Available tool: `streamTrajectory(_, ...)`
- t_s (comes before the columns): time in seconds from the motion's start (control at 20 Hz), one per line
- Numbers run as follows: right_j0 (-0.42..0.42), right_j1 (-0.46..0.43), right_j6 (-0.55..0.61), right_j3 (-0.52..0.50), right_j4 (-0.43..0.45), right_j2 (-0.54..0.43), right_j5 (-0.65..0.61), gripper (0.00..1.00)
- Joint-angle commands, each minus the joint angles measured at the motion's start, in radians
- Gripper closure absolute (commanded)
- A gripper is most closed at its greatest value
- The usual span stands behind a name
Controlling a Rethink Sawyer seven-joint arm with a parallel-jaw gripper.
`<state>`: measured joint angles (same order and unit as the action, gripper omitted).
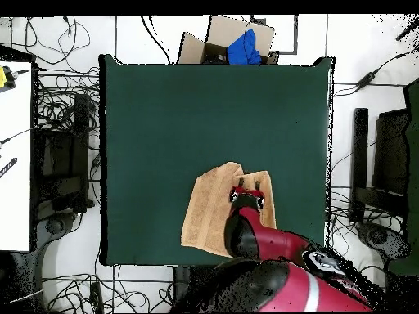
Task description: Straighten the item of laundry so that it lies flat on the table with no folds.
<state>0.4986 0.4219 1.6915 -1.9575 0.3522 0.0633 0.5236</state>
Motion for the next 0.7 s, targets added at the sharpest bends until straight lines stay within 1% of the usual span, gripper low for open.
streamTrajectory(0.05, 0.066, -0.054, 0.083, 0.221, 0.162, -0.149, -0.045, 0.00)
streamTrajectory(0.1, 0.090, -0.055, 0.076, 0.249, 0.212, -0.175, -0.076, 0.00)
streamTrajectory(0.15, 0.105, -0.056, 0.079, 0.264, 0.243, -0.193, -0.093, 0.00)
streamTrajectory(0.2, 0.133, -0.056, 0.075, 0.290, 0.300, -0.230, -0.129, 0.00)
streamTrajectory(0.25, 0.143, -0.055, 0.077, 0.302, 0.324, -0.242, -0.142, 0.00)
streamTrajectory(0.35, 0.172, -0.046, 0.071, 0.333, 0.400, -0.286, -0.187, 0.00)
streamTrajectory(0.4, 0.200, -0.043, 0.069, 0.348, 0.458, -0.330, -0.222, 0.00)
streamTrajectory(0.5, 0.251, -0.045, 0.048, 0.358, 0.524, -0.415, -0.312, 0.00)
streamTrajectory(0.55, 0.272, -0.046, 0.033, 0.360, 0.547, -0.452, -0.353, 0.00)
streamTrajectory(0.6, 0.310, -0.049, -0.017, 0.357, 0.571, -0.518, -0.434, 0.00)
streamTrajectory(0.65, 0.325, -0.049, -0.042, 0.356, 0.585, -0.547, -0.467, 0.00)
streamTrajectory(0.7, 0.354, -0.050, -0.104, 0.353, 0.611, -0.601, -0.529, 0.00)
